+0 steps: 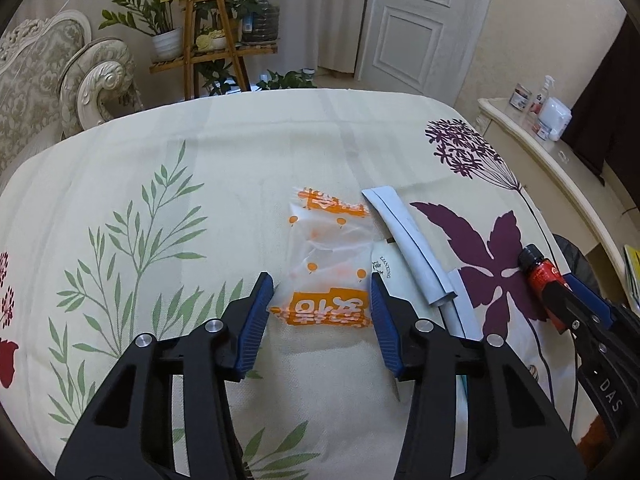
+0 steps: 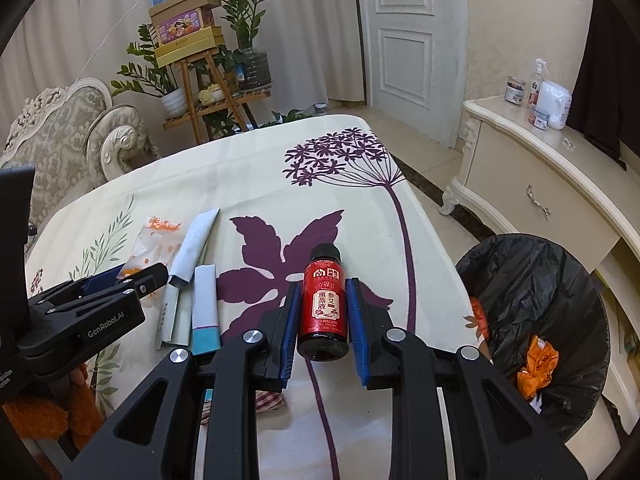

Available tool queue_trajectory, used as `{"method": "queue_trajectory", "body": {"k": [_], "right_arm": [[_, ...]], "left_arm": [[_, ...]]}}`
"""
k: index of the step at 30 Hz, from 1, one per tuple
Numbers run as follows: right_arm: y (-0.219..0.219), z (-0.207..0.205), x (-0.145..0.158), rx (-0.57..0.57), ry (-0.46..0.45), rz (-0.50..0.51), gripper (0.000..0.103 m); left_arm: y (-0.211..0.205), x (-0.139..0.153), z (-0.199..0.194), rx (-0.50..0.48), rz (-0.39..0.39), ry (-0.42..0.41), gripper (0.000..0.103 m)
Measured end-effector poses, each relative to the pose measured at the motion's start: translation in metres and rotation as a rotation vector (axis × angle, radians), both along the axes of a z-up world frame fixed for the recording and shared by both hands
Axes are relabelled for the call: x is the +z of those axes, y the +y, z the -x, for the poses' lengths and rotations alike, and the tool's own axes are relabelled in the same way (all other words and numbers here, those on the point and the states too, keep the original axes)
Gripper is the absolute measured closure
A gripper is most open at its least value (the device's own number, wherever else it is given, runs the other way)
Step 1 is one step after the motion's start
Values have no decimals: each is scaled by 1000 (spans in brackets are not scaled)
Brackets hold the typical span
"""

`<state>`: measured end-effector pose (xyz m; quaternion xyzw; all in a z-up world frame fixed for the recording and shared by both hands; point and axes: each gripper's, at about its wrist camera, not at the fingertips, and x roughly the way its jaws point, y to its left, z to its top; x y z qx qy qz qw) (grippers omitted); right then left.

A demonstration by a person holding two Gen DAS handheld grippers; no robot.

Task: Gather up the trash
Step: 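Carry the snack bag and red bottle over the bin and open both tools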

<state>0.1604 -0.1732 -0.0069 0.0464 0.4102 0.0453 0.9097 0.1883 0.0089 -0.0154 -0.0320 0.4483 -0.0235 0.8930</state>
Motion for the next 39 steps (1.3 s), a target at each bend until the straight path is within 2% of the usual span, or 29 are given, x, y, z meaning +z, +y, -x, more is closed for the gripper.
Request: {"method": "queue_trajectory", "body": {"k": [13, 24, 31, 39], "right_arm": [[3, 16, 6, 3, -14, 7, 78], [-4, 48, 14, -5, -36, 14, 78], [-23, 69, 21, -41, -58, 17, 78], [-60, 85, 25, -118, -80, 21, 78]], "left_arm": [[16, 14, 35, 34, -14, -46, 57], [19, 23, 76, 50, -13, -65, 57], [-1, 30, 94, 24, -16, -87, 57], [-52, 37, 103, -68, -16, -113, 57]]}}
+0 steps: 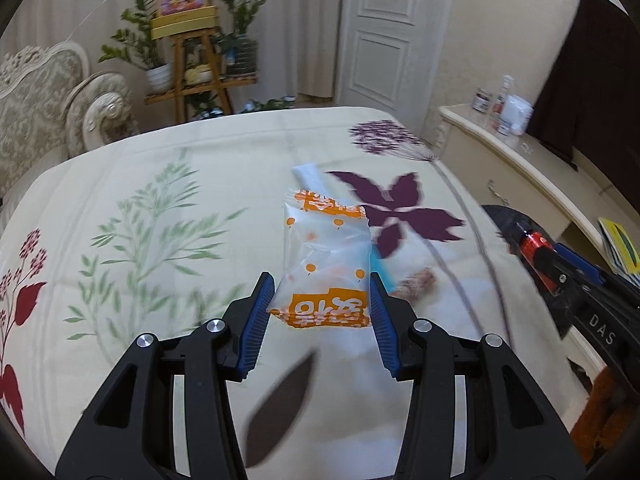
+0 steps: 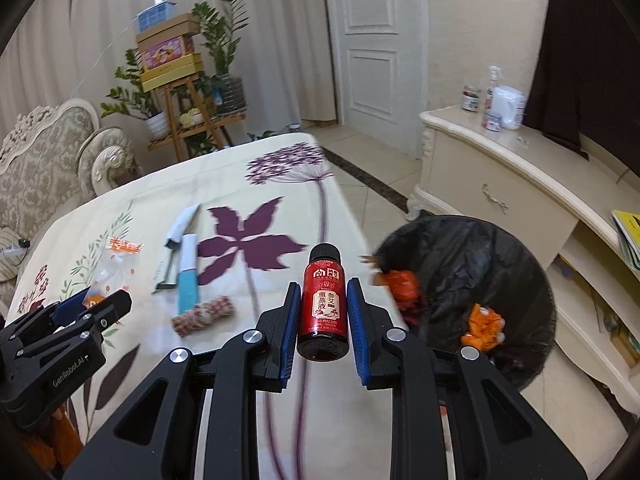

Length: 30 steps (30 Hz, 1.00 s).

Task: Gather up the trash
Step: 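Carry the snack bag and red bottle over the bin and open both tools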

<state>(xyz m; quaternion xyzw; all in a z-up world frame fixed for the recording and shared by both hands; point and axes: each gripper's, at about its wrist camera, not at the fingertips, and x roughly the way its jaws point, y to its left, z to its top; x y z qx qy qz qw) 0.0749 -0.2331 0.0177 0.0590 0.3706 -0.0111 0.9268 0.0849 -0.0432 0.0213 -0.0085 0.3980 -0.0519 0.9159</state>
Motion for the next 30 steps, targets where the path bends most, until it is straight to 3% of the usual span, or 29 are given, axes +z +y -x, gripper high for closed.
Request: {"method": "queue_trajectory", "body": {"k": [17, 30], "right_arm": [[-102, 2, -4, -197, -17, 0, 78], [-139, -7, -17, -261, 1, -8, 78]], "left_arm": [[-136, -1, -23, -212, -25, -31, 57], [-195, -18, -45, -279, -71, -18, 57]]}}
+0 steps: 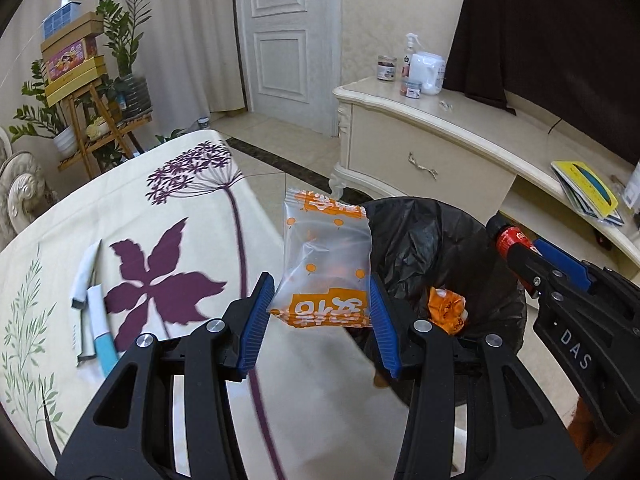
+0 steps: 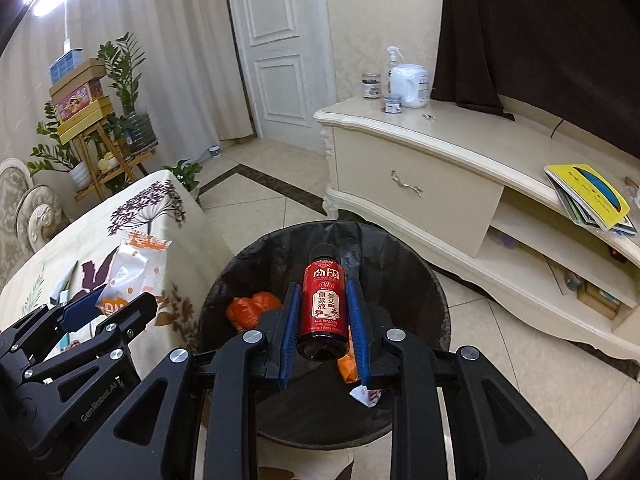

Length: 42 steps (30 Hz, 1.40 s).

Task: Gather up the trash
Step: 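Carry the snack bag and red bottle over the bin and open both tools, then withdraw both open tools from the bin back toward the bed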

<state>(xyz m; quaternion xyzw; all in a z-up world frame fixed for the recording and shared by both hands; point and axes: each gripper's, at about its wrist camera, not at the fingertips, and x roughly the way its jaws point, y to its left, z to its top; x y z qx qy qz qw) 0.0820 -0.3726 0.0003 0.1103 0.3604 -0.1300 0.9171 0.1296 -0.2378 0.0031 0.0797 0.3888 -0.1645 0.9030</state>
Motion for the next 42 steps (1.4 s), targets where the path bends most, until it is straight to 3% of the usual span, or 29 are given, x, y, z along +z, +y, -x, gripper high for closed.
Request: {"method": "queue_trajectory", "body": {"k": [7, 11, 17, 25, 33, 42], "right_arm": [[-9, -6, -6, -29, 4, 8, 78], [-13, -6, -7, -50, 0, -2, 64], [-4, -5, -6, -37, 7, 9, 63], [9, -5, -3, -21, 4, 3, 59], [35, -5, 1, 19, 3, -9, 52], [83, -6, 5, 107, 4, -12, 51]], "left_arm": [[-12, -5, -9, -12, -19, 12, 53], [-7, -7, -12, 8, -8, 25, 41], [-1, -5, -12, 23, -13, 17, 33], [23, 2, -9, 66, -28, 5, 31], [69, 14, 1, 142, -24, -15, 31], [136, 24, 14, 262, -23, -31, 31]]}}
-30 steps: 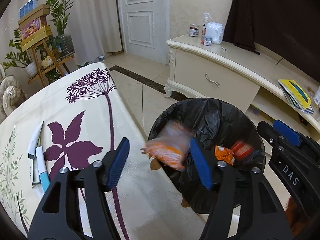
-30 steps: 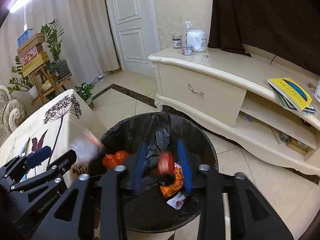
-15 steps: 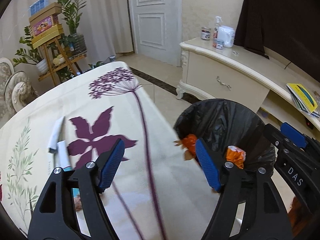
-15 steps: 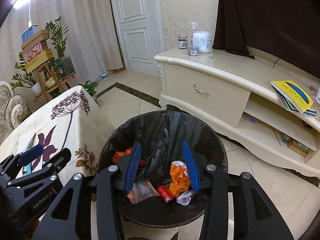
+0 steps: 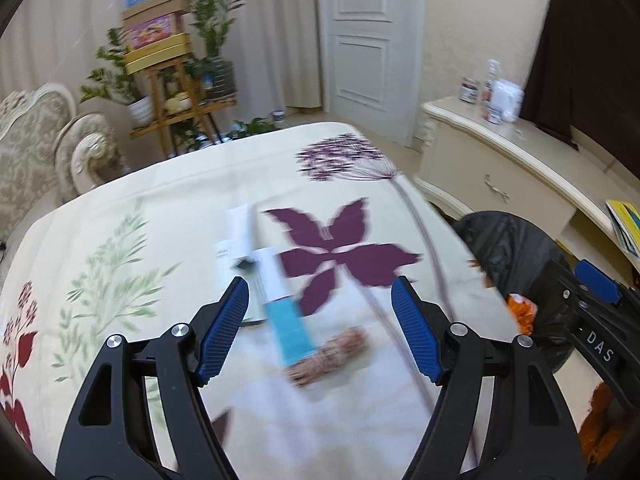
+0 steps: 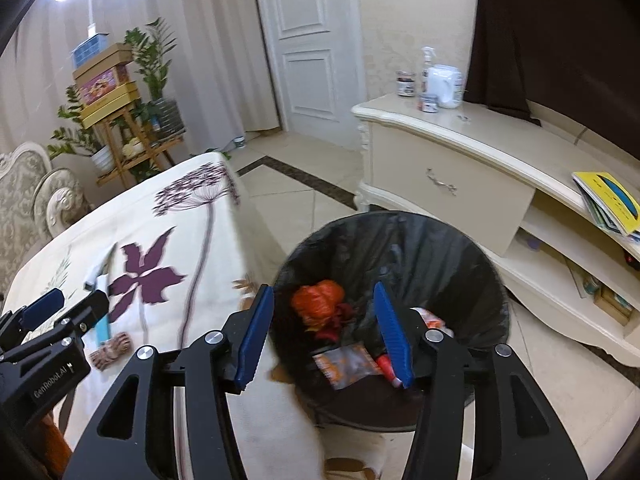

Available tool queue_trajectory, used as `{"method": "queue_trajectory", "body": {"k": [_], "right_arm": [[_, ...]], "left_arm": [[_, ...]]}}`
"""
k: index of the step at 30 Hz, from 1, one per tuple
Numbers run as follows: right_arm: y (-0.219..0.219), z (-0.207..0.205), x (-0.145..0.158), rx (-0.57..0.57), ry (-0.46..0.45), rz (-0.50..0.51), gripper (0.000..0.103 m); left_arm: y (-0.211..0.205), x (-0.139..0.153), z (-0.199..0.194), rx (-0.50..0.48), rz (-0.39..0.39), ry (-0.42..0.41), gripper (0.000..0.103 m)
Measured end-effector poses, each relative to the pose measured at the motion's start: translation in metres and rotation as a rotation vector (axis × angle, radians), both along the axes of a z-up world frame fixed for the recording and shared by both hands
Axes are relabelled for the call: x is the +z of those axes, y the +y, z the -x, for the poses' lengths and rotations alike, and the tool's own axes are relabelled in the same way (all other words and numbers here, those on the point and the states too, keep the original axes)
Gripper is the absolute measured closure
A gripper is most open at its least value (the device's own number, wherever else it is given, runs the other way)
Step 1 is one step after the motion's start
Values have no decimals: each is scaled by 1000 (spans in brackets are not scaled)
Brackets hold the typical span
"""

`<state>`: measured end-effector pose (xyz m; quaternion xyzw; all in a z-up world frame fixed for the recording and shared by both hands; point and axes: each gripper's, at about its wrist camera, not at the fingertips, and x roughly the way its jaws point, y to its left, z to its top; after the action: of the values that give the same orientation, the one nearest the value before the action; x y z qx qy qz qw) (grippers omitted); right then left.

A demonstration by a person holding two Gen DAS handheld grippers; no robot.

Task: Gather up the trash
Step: 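Withdraw both open tools from the bin back toward the bed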

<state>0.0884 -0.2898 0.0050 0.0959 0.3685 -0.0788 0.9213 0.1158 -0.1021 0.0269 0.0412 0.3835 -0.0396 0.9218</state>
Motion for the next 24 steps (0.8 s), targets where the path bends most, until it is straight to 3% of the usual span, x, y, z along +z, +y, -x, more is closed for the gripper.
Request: {"method": "queue_trajectory", "body": {"k": [24], "right_arm": [[141, -12, -4, 262, 54, 13, 51]], "left_arm": [[154, -16, 29, 273, -5, 34, 31]]}}
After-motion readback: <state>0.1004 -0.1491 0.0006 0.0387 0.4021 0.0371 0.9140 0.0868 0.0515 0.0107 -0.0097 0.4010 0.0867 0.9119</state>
